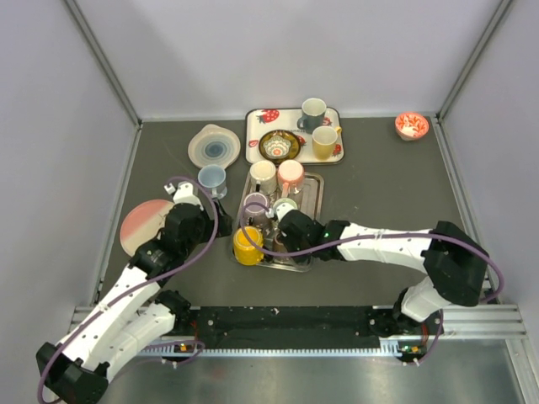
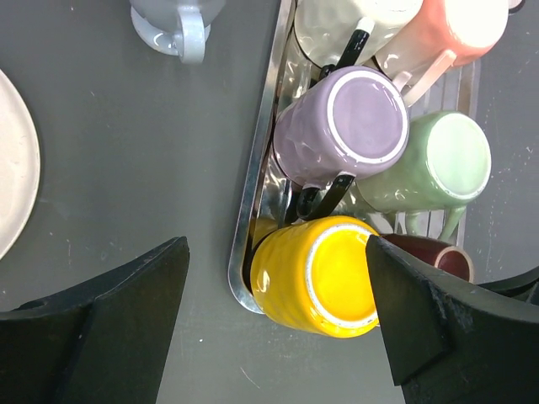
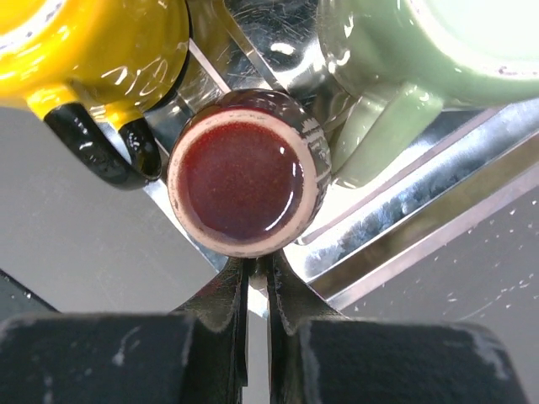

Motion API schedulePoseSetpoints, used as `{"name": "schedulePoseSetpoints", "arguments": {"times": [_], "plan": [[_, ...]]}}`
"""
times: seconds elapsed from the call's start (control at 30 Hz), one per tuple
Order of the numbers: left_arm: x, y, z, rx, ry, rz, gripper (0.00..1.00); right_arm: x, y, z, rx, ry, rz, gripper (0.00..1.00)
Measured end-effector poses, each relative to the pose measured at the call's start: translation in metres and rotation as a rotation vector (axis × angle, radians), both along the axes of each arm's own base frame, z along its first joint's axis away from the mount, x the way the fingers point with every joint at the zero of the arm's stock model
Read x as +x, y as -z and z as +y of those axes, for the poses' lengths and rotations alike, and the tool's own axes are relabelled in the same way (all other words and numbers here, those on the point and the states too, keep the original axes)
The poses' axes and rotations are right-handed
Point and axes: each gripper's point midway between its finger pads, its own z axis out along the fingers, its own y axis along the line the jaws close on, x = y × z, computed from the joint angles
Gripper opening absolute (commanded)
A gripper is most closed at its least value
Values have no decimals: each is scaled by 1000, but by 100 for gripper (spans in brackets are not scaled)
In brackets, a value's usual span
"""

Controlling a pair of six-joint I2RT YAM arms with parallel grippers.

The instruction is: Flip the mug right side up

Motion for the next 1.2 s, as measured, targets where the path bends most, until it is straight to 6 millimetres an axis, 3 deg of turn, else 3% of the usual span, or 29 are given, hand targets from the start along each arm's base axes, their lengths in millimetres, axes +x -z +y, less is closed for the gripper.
{"name": "schedulePoseSetpoints", "arguments": {"times": [0.17,0.4,0.57,0.7,0.87,0.97,1.07,1.2], "plan": [[-1,-5,1,-7,-4,-17,91,-8,-23,-10,32,-5,-15,0],[1,-12,3,-9,-16,-34,90,-17,-89,-23,192,-2,-86,0],[4,-34,3,-40,-33,-80,93,-27,-130,-30,334,28,-106,0],[1,-63,-2,-133,-16,-173,96,-33,-161,-39,506,70,-103,0],[-10,-120,-32,-358,140,-368,96,-19,-201,-57,779,175,-121,0],[-23,-146,-65,-500,324,-434,95,-12,-223,-57,934,195,-133,0],[-30,-154,-93,-586,471,-411,92,-11,-242,-51,1065,174,-122,0],[-37,-150,-128,-669,616,-334,91,-10,-263,-47,1230,145,-105,0]]}}
